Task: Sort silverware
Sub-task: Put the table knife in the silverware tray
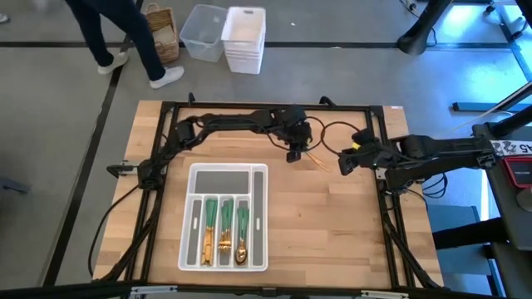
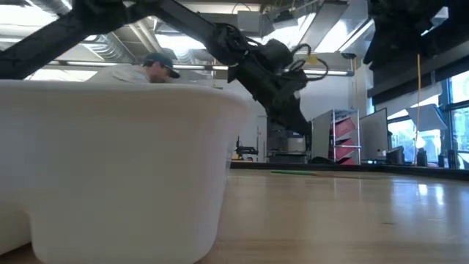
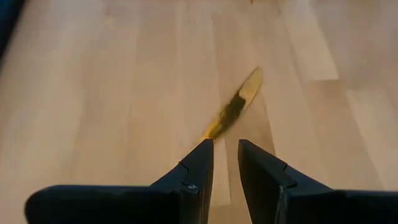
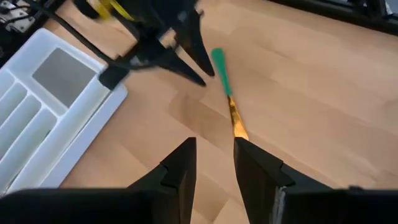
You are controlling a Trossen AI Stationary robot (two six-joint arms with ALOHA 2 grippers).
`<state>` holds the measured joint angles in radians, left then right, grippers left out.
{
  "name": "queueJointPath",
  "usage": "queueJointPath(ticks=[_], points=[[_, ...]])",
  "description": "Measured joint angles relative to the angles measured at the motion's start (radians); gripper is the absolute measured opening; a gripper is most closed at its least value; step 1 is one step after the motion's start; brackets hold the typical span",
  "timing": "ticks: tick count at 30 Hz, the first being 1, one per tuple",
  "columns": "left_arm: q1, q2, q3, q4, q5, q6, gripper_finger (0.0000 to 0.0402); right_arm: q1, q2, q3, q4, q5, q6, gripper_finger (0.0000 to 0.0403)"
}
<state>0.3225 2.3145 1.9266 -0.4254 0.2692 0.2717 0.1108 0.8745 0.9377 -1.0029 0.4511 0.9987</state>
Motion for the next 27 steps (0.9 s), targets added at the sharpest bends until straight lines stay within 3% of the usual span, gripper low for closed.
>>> queueJointPath(ticks=[5,11,14,21,27], points=[[0.0,0.053,0.074,-0.121,0.0,-0.009,0.0068,0.0,0.014,-0.021,0.046,0.047,0.0,0.011],[0.0,0.021,0.128,-0.267,0.001,-0.042,0.0068,-0.045,0.092,-0.077,0.08,0.101,-0.011,0.011],[0.002,-0.028,0.14,-0.335,0.007,-0.004,0.0068,-0.117,0.146,-0.119,0.16,0.036,-0.065,0.011],[0.004,-0.138,0.141,-0.583,0.021,0.033,0.0068,-0.321,0.312,-0.173,0.505,-0.27,-0.351,0.011],[0.015,-0.203,0.14,-0.898,0.027,0.097,0.0068,-0.455,0.454,-0.173,0.598,-0.377,-0.39,0.011]])
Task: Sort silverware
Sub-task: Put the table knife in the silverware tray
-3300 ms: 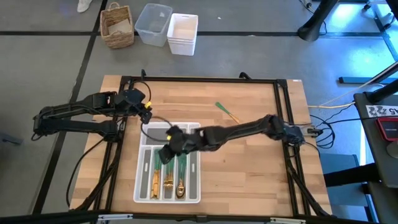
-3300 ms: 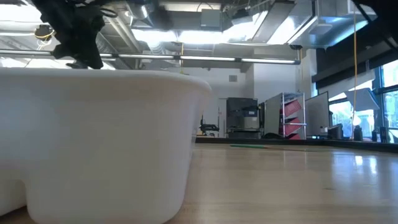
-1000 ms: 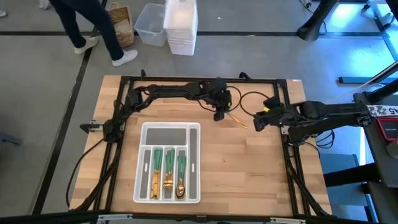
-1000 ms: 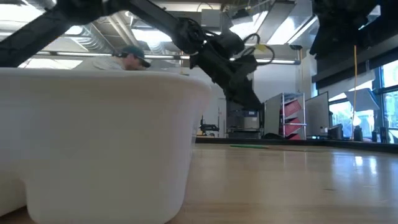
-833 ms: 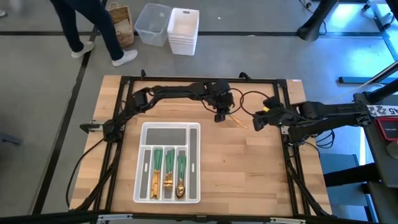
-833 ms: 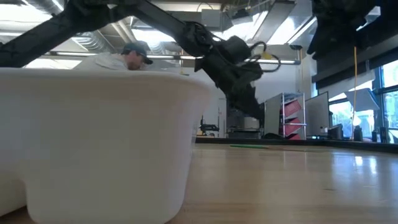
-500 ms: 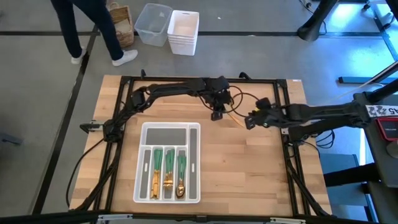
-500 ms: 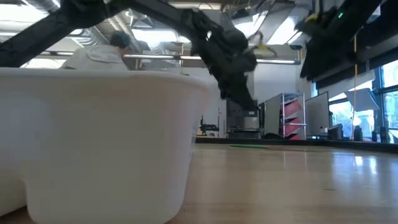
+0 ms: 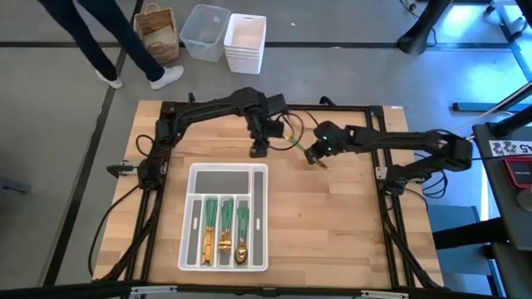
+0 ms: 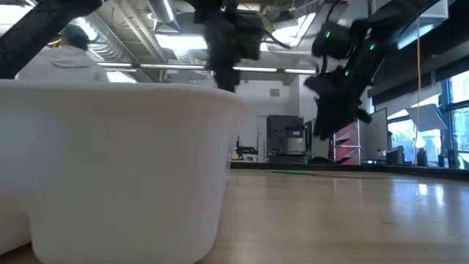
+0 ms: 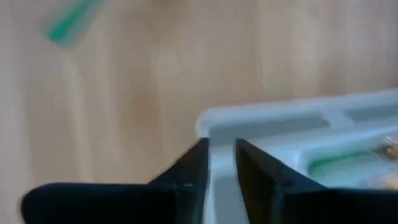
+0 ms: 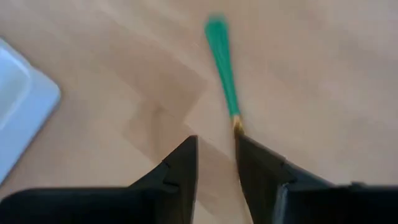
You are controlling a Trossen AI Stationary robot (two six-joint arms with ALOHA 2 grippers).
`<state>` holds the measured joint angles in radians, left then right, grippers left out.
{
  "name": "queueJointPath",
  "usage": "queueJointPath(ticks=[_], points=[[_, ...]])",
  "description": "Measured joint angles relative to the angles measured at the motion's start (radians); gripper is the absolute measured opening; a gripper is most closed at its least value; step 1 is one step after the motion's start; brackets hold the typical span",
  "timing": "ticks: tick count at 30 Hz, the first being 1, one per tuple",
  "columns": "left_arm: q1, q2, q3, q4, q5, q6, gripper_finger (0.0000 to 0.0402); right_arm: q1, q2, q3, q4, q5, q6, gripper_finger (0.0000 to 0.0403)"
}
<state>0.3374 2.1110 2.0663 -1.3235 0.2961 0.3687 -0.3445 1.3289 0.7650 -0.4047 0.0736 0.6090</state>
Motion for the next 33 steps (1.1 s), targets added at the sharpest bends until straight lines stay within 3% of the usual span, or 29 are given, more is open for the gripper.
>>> queueJointPath(ticks=[6,17,33], points=[[0.014,-0.051,0.0,-0.149,0.004,0.009,0.0068,-0.071,0.14,0.0,0.015,-0.091,-0.051,0.0111],[0.037,-0.133,0.0,-0.153,-0.003,0.002,0.0068,-0.089,0.264,0.001,0.191,-0.084,-0.172,0.0111],[0.039,-0.152,0.0,-0.162,-0.004,-0.003,0.0068,-0.087,0.371,0.005,0.197,-0.065,-0.191,0.0105]])
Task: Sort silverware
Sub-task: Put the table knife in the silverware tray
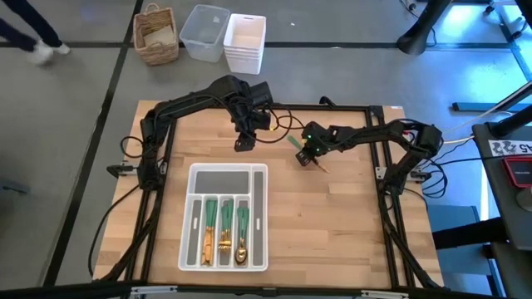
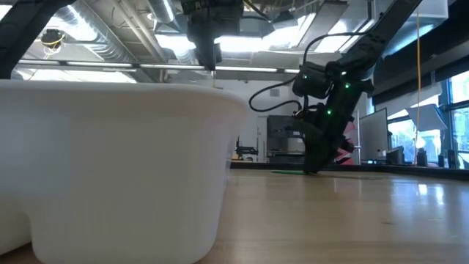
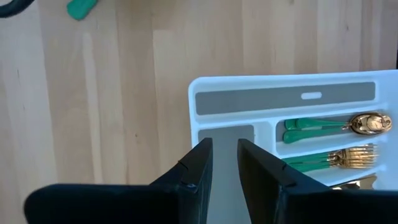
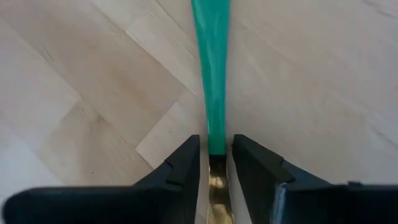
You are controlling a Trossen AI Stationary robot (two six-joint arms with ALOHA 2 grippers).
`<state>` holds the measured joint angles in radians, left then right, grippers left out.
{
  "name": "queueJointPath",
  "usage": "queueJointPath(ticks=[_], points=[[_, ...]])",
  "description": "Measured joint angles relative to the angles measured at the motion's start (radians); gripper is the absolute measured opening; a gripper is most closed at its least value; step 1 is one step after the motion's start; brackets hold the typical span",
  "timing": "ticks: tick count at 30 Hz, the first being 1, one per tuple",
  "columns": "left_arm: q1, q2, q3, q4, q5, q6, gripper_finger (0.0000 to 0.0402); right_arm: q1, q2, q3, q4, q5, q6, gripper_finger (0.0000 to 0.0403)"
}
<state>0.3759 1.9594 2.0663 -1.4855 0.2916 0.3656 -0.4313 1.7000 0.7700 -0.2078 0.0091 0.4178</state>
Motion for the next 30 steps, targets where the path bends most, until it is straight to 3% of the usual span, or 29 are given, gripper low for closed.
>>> queueJointPath(ticks=[10,18,27,30], points=[[0.0,-0.078,-0.001,-0.052,-0.007,-0.02,0.0068,-0.002,0.003,0.001,-0.007,-0.026,0.005,0.0009],[0.0,-0.256,-0.001,-0.042,-0.026,-0.124,0.0068,-0.001,0.003,0.0,-0.008,-0.029,0.006,0.0004],[-0.063,-0.49,-0.006,-0.044,-0.303,-0.334,0.0068,0.0,0.007,-0.006,0.051,-0.037,0.005,0.0024],[-0.102,-0.598,-0.066,-0.018,-0.396,-0.412,0.0068,0.0,0.008,-0.006,0.053,-0.036,0.005,0.0034]])
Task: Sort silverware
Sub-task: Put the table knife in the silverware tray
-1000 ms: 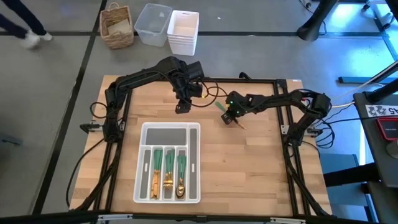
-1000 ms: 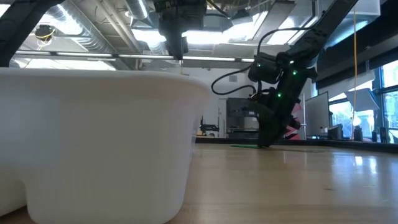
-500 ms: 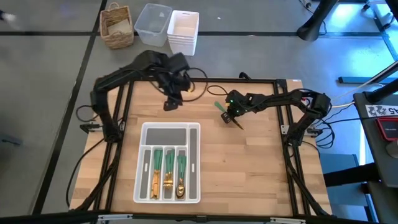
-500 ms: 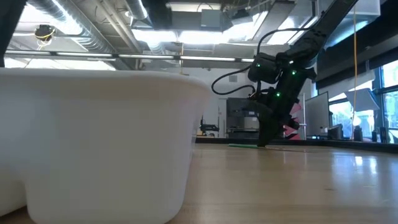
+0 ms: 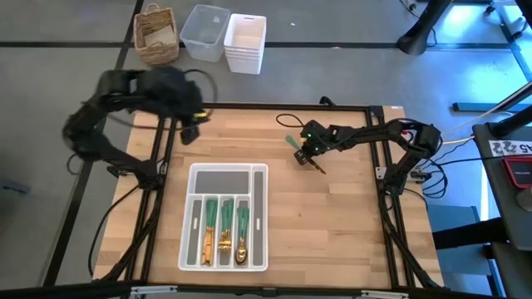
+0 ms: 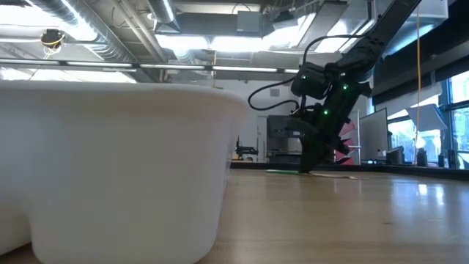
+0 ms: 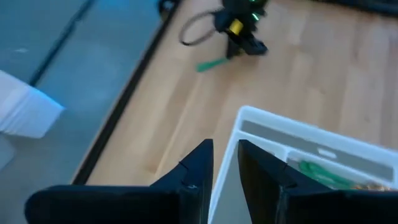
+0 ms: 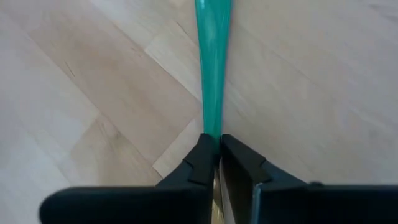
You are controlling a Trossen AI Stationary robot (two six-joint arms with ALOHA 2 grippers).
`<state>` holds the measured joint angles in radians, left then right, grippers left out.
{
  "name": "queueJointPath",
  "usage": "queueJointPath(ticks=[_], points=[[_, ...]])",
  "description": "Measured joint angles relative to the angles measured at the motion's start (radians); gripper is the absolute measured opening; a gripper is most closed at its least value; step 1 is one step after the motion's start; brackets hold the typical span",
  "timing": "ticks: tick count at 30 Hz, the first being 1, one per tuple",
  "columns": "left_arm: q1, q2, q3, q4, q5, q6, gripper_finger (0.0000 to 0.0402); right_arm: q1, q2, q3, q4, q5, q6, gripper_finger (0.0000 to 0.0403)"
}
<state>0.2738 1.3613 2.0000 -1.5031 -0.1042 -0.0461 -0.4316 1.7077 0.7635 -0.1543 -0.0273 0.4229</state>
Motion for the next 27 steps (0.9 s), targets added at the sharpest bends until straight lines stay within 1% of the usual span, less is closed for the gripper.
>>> queueJointPath(ticks=[3,6,9,12,14,16,18,21,27], points=[[-0.051,-0.124,-0.12,0.065,-0.094,-0.078,0.0068,0.0,0.0,0.0,-0.002,0.0,0.006,0.0043],[-0.1,-0.258,-0.302,0.202,-0.154,-0.103,0.0068,0.0,0.0,0.001,-0.002,0.001,0.041,0.0051],[-0.135,-0.384,-0.518,0.391,-0.158,-0.088,0.0068,0.0,0.0,0.001,-0.002,-0.011,0.045,0.0058],[-0.163,-0.484,-0.722,0.575,-0.157,-0.059,0.0068,0.0,0.0,0.002,-0.002,-0.026,0.05,0.0065],[-0.172,-0.538,-0.833,0.67,-0.154,-0.056,0.0068,-0.001,0.0,0.002,-0.002,-0.033,0.069,0.0069],[-0.172,-0.583,-0.918,0.738,-0.154,-0.065,0.0068,-0.001,0.0,0.002,-0.002,-0.037,0.075,0.0074],[-0.172,-0.617,-0.98,0.776,-0.154,-0.087,0.0068,-0.001,0.0,0.002,-0.002,-0.037,0.076,0.0078],[-0.171,-0.65,-1.035,0.798,-0.154,-0.122,0.0068,-0.001,0.0,0.002,-0.002,-0.038,0.113,0.0081],[-0.168,-0.686,-1.051,0.809,-0.154,-0.155,0.0068,-0.001,-0.001,0.004,-0.035,-0.051,0.153,0.008]])
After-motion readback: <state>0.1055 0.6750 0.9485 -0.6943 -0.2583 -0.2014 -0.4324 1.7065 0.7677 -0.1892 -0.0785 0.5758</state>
